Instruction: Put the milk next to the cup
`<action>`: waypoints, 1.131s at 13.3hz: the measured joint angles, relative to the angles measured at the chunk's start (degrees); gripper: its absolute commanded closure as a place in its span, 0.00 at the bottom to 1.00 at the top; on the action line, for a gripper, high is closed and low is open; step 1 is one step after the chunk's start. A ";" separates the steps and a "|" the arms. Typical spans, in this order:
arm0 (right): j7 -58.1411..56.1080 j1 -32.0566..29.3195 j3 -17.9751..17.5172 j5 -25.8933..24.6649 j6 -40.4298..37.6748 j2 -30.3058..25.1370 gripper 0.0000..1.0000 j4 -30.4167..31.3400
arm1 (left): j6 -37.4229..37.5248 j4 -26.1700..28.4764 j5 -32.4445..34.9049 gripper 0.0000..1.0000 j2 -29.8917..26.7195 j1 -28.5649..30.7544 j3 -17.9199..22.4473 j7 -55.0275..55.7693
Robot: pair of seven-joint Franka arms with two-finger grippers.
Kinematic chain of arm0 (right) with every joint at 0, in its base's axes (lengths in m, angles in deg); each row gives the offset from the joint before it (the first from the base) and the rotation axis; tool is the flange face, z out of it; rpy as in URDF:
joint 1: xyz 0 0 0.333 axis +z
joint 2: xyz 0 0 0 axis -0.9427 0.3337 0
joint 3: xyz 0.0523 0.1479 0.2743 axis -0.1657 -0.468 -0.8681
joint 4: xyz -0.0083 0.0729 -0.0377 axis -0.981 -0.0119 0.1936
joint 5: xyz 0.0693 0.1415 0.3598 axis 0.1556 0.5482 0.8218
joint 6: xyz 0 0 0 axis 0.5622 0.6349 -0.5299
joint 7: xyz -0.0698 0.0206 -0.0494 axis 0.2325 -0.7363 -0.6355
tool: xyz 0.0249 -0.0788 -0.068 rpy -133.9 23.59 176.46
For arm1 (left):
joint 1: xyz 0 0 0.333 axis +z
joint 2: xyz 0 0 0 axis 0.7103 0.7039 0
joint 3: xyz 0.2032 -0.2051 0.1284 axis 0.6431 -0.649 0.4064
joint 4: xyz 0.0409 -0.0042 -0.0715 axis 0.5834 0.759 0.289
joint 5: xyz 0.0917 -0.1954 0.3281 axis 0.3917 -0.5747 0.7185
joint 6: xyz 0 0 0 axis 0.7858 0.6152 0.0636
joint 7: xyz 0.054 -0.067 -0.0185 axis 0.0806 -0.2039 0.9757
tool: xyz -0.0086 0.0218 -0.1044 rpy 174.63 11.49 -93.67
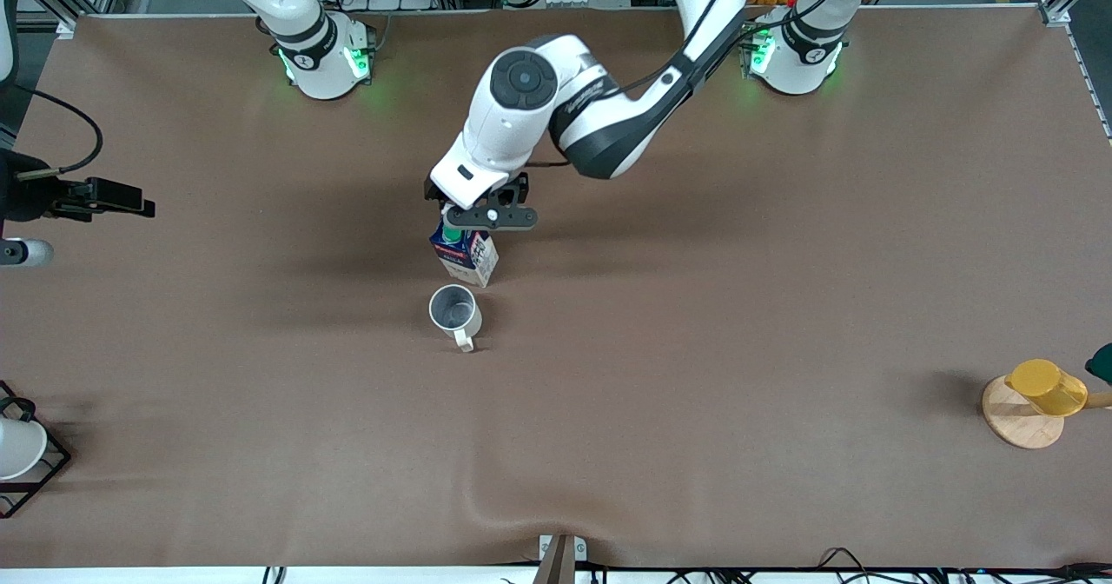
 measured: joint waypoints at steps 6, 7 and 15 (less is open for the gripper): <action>-0.24 0.22 -0.53 0.02 0.00 -0.42 0.00 -0.07 | 21.36 0.79 5.38 0.00 -14.67 13.53 3.17 -1.85; -0.37 0.69 -0.68 0.03 0.04 -0.83 0.00 -0.11 | 24.11 0.96 7.25 0.00 -16.24 16.30 3.25 -2.91; -0.17 4.57 -0.42 -1.07 0.23 -3.92 0.00 -0.09 | 33.26 6.56 9.40 0.00 -26.31 40.62 3.28 -21.70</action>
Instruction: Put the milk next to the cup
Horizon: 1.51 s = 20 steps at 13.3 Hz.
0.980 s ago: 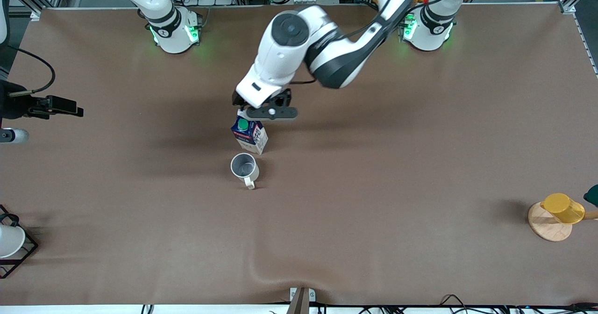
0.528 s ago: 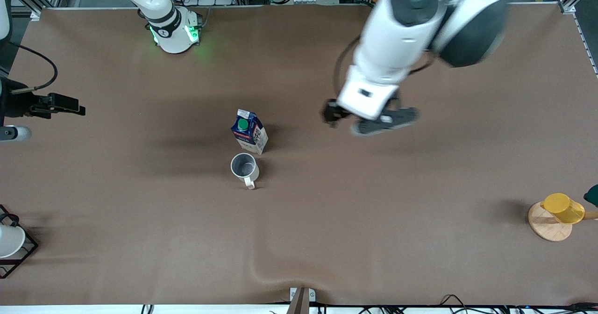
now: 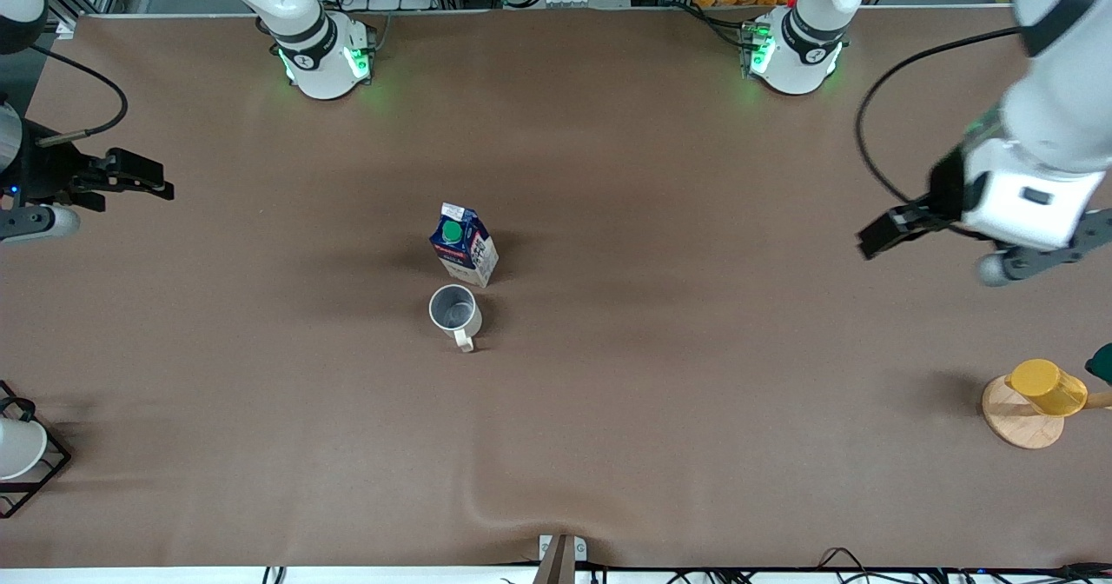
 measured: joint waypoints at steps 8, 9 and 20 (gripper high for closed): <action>1.77 -0.91 -0.23 -1.82 0.08 -0.85 0.00 -0.87 | -1.32 10.85 0.98 0.00 -8.10 8.89 -0.10 -19.41; 3.75 -0.65 -0.30 -1.87 0.20 -0.86 0.00 -1.38 | -1.39 11.41 1.18 0.00 -8.50 8.92 -0.15 -20.90; 4.97 0.14 -0.47 -2.49 1.52 -3.21 0.00 -1.93 | -6.05 17.78 -2.41 0.00 -13.54 12.85 -0.67 -26.91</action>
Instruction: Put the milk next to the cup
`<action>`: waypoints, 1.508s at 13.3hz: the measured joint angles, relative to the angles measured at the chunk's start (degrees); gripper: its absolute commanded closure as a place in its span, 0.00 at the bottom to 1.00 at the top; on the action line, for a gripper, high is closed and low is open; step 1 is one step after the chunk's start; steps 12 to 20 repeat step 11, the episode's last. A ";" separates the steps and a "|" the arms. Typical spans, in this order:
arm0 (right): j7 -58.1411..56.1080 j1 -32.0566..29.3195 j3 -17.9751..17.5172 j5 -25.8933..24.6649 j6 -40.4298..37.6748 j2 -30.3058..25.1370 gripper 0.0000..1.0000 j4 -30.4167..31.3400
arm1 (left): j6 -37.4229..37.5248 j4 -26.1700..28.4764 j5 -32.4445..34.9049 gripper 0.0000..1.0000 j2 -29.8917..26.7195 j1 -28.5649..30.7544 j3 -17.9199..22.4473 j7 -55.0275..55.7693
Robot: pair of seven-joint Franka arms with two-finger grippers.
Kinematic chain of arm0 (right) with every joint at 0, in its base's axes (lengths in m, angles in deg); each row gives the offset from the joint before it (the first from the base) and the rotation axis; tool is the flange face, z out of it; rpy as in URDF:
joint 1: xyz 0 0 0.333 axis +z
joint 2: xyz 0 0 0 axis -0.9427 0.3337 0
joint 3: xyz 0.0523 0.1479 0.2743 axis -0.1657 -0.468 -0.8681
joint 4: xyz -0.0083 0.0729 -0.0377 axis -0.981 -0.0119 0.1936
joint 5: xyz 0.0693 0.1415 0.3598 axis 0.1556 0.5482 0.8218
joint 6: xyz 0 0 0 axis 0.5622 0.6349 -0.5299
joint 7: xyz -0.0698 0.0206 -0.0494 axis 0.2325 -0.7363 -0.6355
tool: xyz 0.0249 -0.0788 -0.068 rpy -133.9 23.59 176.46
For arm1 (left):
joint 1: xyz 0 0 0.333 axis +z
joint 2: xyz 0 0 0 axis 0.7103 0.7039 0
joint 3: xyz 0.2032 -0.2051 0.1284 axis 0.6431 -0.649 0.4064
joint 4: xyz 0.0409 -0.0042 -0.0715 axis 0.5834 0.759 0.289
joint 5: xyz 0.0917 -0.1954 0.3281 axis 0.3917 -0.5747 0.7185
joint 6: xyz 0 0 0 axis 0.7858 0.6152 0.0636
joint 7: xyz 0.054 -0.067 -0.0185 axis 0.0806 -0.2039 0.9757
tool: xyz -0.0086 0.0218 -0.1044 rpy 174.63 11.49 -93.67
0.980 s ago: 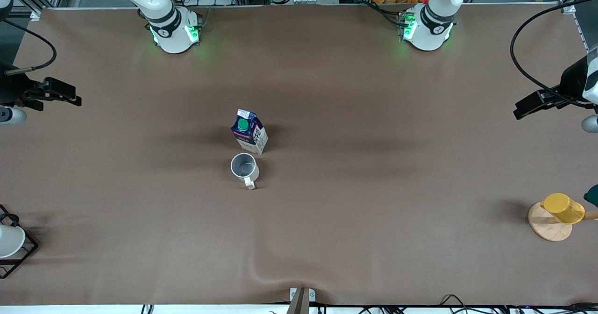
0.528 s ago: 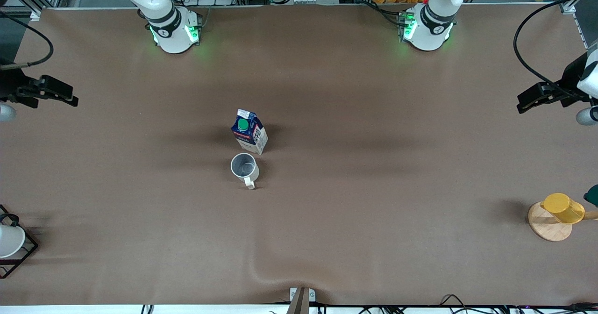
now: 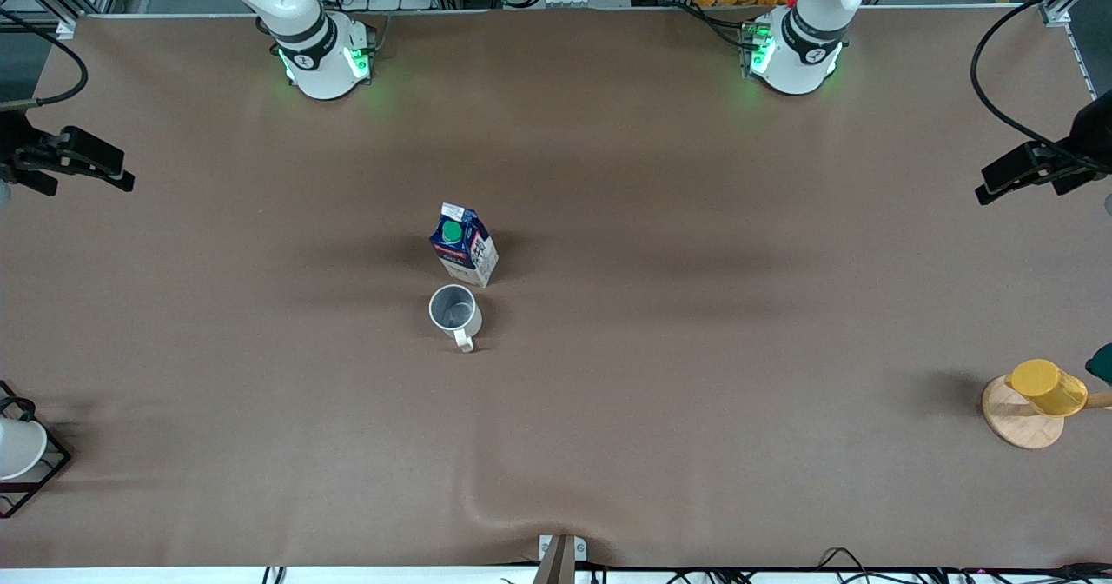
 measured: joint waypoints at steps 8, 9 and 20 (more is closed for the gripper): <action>-0.16 0.13 -0.05 -0.16 0.01 0.00 0.00 0.07 | -0.07 2.51 -0.05 0.00 -2.65 -1.08 -1.26 -5.08; -0.16 0.13 -0.05 -0.20 0.01 0.00 0.00 0.08 | -0.06 2.16 -0.05 0.00 -2.47 -1.25 -1.46 -5.17; -0.16 0.13 -0.05 -0.25 0.01 0.00 0.00 0.19 | -0.03 1.49 -0.24 0.00 -1.93 -1.57 -1.84 -5.21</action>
